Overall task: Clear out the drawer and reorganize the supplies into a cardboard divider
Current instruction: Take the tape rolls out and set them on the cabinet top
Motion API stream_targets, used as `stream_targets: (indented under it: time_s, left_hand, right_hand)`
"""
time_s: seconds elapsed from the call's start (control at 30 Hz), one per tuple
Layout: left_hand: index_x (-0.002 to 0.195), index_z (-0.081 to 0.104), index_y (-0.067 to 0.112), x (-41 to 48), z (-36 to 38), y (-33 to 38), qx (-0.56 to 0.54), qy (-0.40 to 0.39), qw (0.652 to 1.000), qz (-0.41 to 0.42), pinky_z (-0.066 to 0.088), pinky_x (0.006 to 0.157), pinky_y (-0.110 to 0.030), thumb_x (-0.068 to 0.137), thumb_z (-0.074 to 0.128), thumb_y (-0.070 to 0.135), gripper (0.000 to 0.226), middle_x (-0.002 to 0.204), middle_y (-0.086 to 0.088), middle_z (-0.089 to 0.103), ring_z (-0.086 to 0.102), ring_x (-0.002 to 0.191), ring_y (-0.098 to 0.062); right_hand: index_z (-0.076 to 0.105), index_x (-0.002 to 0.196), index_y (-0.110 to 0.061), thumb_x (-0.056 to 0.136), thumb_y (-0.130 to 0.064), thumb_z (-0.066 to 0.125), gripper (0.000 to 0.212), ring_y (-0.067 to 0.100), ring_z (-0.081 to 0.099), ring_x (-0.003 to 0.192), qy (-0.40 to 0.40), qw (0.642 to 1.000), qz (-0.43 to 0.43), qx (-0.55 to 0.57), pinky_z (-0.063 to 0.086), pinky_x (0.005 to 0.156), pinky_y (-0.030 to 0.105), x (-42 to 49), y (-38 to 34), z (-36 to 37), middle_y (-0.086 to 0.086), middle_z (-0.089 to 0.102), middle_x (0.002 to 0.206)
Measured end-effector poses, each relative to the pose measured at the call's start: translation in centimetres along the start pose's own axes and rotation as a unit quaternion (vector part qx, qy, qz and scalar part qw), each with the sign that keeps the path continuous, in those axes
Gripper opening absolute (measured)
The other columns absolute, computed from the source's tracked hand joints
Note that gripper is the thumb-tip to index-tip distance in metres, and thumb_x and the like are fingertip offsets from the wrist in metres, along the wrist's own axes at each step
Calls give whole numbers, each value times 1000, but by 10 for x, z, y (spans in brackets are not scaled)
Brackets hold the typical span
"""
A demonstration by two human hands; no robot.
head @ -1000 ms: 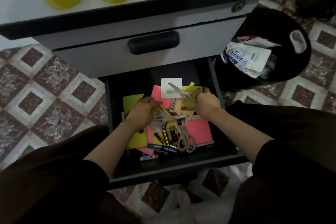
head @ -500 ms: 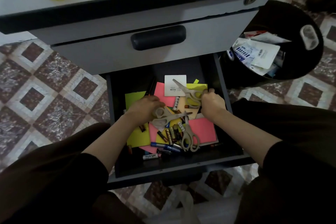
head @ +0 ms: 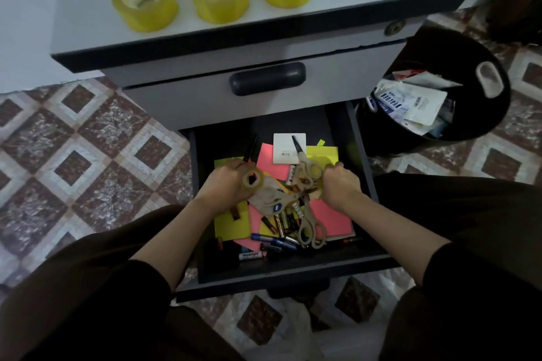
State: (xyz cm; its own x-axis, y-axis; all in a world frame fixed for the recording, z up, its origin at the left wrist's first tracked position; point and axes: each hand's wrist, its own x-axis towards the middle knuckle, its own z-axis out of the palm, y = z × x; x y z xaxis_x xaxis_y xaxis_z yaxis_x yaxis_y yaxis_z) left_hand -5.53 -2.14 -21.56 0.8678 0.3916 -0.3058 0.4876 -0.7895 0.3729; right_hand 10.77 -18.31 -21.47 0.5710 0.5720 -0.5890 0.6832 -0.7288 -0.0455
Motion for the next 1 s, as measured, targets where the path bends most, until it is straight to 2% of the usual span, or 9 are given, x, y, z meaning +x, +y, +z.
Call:
stream_targets:
  time_s: [0.17, 0.27, 0.37, 0.43, 0.53, 0.67, 0.8, 0.93, 1.0]
  left_hand:
    - [130, 52, 13, -18, -19, 11, -16, 25, 999, -16, 43, 94, -34, 77, 72, 28, 59, 122, -11, 55, 52, 113, -27]
    - [128, 55, 11, -31, -33, 23, -25, 61, 998, -7, 43, 89, -32, 76, 74, 25, 57, 119, -13, 57, 54, 109, -28]
    - [125, 57, 6, -45, -50, 31, -44, 112, 993, -3, 45, 87, -35, 75, 77, 23, 56, 115, -17, 58, 57, 104, -33]
    - [128, 55, 8, -54, -62, 33, -38, 137, 990, -13, 44, 88, -35, 76, 76, 28, 59, 118, -14, 58, 56, 106, -30]
    - [130, 53, 11, -69, -79, 37, -37, 157, 987, -29, 42, 90, -31, 76, 75, 31, 62, 120, -10, 57, 55, 108, -26]
    - [127, 55, 12, -83, -96, 45, -26, 183, 983, -23, 45, 90, -32, 75, 75, 36, 61, 118, -8, 60, 57, 107, -24]
    - [122, 57, 12, -88, -119, 65, -20, 217, 976, -10, 43, 78, -24, 76, 71, 45, 58, 108, -3, 61, 57, 95, -18]
    - [120, 58, 12, -87, -152, 88, -46, 263, 963, 26, 48, 85, -30, 76, 72, 42, 55, 108, -2, 61, 58, 95, -17]
    - [120, 58, 12, -85, -170, 98, -43, 285, 957, 40, 44, 82, -23, 77, 73, 39, 53, 106, -1, 60, 54, 92, -13]
  right_hand:
    - [43, 127, 1, 88, -8, 54, 42, 33, 53, 114, 24, 999, -21, -3, 46, 85, 36, -24, -6, -13, 17, 44, 129]
    - [43, 128, 1, 88, -11, 55, 44, 34, 47, 119, 54, 998, -44, -5, 46, 87, 37, -42, -8, -23, 17, 45, 129]
    - [39, 132, -1, 87, -17, 59, 52, 33, 41, 123, 82, 994, -71, 2, 45, 91, 37, -59, -10, -34, 16, 45, 131]
    - [36, 133, -4, 86, -20, 61, 56, 34, 42, 122, 104, 990, -89, 27, 44, 90, 37, -69, -12, -42, 15, 46, 131]
    - [41, 128, -7, 82, -19, 64, 53, 33, 48, 115, 143, 978, -123, 83, 43, 85, 34, -84, -15, -56, 14, 51, 126]
    - [50, 125, -9, 79, -22, 68, 51, 29, 53, 110, 192, 953, -161, 170, 40, 83, 29, -101, -19, -79, 12, 55, 120]
    - [52, 130, -11, 78, -26, 72, 58, 27, 52, 112, 232, 923, -193, 239, 38, 88, 28, -117, -19, -108, 11, 54, 120]
    - [51, 133, -10, 80, -22, 71, 58, 22, 53, 102, 280, 883, -216, 309, 29, 73, 17, -129, -16, -139, 7, 51, 108]
    - [50, 134, -10, 80, -20, 71, 59, 15, 50, 97, 305, 861, -221, 340, 28, 74, 12, -133, -16, -156, 4, 48, 105]
